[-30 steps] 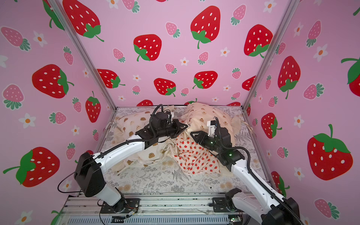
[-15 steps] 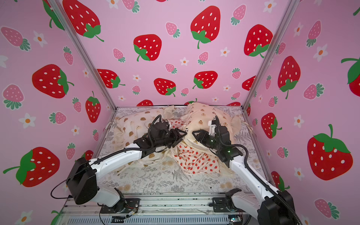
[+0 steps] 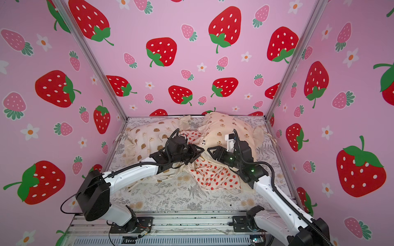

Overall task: Zip up pillowcases
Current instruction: Pick up the pillowcase from the pillowcase.

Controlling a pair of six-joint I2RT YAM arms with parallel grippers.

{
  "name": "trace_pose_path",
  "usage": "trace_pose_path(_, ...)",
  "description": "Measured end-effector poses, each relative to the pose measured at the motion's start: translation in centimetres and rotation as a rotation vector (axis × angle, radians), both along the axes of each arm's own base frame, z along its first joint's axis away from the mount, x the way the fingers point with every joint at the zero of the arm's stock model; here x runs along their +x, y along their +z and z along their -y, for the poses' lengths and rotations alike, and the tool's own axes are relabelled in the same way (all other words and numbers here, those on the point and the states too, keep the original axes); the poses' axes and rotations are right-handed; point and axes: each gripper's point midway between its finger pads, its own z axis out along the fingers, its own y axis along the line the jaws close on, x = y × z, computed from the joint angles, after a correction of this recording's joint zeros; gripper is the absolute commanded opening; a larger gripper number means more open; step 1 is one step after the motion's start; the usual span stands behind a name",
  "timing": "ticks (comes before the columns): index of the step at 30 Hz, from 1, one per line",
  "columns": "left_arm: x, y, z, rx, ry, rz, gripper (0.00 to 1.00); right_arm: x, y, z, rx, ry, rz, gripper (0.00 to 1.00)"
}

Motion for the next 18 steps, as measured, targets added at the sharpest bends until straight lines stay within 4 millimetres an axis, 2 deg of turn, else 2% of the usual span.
trace_pose_path(4, 0.2, -0.1, -0.1, 0.005, 0.014, 0.003, 0.32, -0.7, -0.2, -0.7, 0.003, 0.027, -0.009, 0.53)
trace_pose_path(10, 0.4, -0.2, -0.3, 0.009, 0.033, 0.0, 0.18, -1.3, -1.8, -1.0, -0.003, 0.037, -0.055, 0.45)
trace_pose_path(18, 0.5, 0.0, -0.3, -0.011, 0.049, -0.015, 0.1, -1.3, -2.5, -1.0, 0.004, 0.026, -0.084, 0.39)
